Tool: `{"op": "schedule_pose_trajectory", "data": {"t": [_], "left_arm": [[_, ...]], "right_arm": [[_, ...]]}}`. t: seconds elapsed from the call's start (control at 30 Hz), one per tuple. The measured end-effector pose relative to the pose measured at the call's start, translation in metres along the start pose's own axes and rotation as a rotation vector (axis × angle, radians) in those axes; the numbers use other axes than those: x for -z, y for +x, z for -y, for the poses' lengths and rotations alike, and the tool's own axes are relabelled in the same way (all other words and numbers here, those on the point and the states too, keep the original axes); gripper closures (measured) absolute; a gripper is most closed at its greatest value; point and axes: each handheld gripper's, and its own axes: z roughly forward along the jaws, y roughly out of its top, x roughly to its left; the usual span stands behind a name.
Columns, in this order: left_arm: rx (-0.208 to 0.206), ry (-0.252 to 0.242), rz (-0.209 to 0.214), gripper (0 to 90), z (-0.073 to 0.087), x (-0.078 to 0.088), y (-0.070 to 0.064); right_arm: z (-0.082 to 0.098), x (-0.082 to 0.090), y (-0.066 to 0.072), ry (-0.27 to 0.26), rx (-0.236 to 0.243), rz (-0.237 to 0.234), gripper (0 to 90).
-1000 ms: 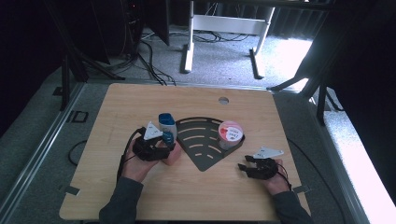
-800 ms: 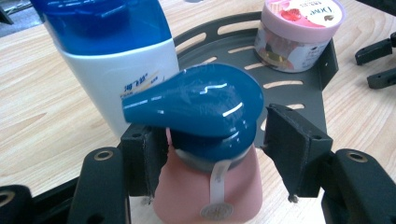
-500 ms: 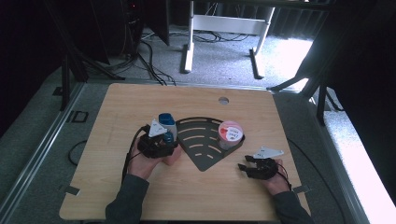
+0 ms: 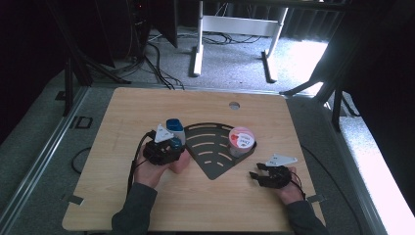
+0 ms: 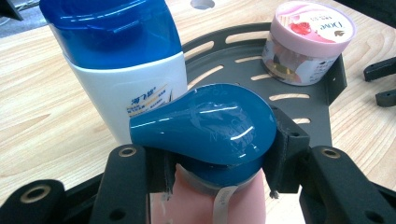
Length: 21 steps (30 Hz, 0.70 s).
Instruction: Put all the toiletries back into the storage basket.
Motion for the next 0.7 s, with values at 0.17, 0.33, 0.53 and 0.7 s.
{"op": "schedule_pose_trajectory", "data": {"t": [0.17,0.33,0.53,0.7], "left_arm": [[-0.004,-0.001,-0.001,52.6,0.001,0.001,-0.001],[-0.020,0.005,-0.003,52.6,0.000,0.002,-0.006],[-0.032,0.010,0.002,52.8,-0.002,0.003,-0.012],[-0.038,0.012,0.020,52.8,-0.006,0.005,-0.016]], "right_arm": [[0.000,0.000,0.000,-0.002,-0.003,-0.002,47.7],[0.000,0.000,0.000,-0.004,-0.006,-0.002,47.6],[0.000,0.000,0.000,-0.005,-0.007,-0.003,47.6],[0.000,0.000,0.000,-0.006,-0.007,-0.003,47.6]]}}
